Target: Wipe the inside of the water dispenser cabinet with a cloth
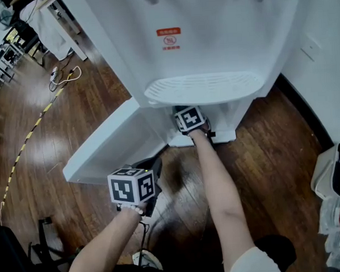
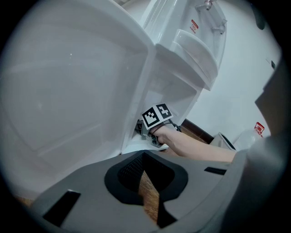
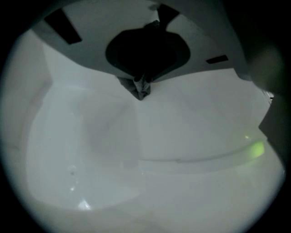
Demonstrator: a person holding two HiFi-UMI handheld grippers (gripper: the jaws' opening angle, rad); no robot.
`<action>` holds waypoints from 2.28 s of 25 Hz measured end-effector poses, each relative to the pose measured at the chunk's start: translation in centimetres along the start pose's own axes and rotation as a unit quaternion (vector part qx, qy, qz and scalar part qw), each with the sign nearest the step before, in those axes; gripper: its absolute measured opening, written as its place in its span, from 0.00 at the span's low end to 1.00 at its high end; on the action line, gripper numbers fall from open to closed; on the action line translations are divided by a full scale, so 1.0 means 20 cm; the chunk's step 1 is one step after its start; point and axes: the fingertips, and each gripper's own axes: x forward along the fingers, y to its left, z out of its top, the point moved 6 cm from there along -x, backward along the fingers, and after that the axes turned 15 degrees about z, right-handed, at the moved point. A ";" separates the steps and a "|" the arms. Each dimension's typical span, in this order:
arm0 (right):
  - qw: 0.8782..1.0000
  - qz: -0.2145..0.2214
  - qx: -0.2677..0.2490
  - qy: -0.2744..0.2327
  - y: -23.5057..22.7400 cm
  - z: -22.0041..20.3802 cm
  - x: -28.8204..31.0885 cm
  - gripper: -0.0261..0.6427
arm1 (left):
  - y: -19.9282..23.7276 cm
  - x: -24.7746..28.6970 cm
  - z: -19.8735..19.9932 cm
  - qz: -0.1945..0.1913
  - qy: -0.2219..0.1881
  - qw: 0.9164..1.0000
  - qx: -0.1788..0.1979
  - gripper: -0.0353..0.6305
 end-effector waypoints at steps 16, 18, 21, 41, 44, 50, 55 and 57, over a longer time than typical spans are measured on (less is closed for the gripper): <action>0.987 -0.151 0.061 -0.004 -0.27 -0.25 -0.40 0.07 | -0.17 0.01 0.05 -0.001 -0.019 1.000 0.004 0.05; 0.982 -0.171 0.075 -0.008 -0.29 -0.28 -0.45 0.07 | -0.18 0.00 0.05 -0.001 -0.020 1.000 0.005 0.05; 0.978 -0.184 0.094 -0.019 -0.29 -0.33 -0.51 0.07 | -0.20 -0.01 0.08 -0.003 -0.029 1.000 0.012 0.05; 0.997 -0.046 0.058 -0.025 0.35 -0.33 -0.09 0.07 | -0.09 -0.07 0.07 0.010 -0.034 0.999 0.000 0.05; 0.997 -0.054 0.048 -0.031 0.32 -0.33 -0.12 0.07 | -0.08 -0.07 0.07 0.010 -0.033 0.999 -0.003 0.05; 0.988 -0.118 0.090 -0.053 0.06 -0.39 -0.33 0.07 | -0.10 -0.08 0.10 0.007 -0.042 0.999 0.002 0.05; 0.973 -0.179 0.133 -0.065 -0.15 -0.45 -0.54 0.07 | -0.14 -0.08 0.11 0.003 -0.045 0.999 0.005 0.05; 0.973 -0.149 0.164 -0.066 -0.14 -0.48 -0.57 0.07 | -0.15 -0.07 0.12 0.006 -0.048 0.999 0.009 0.05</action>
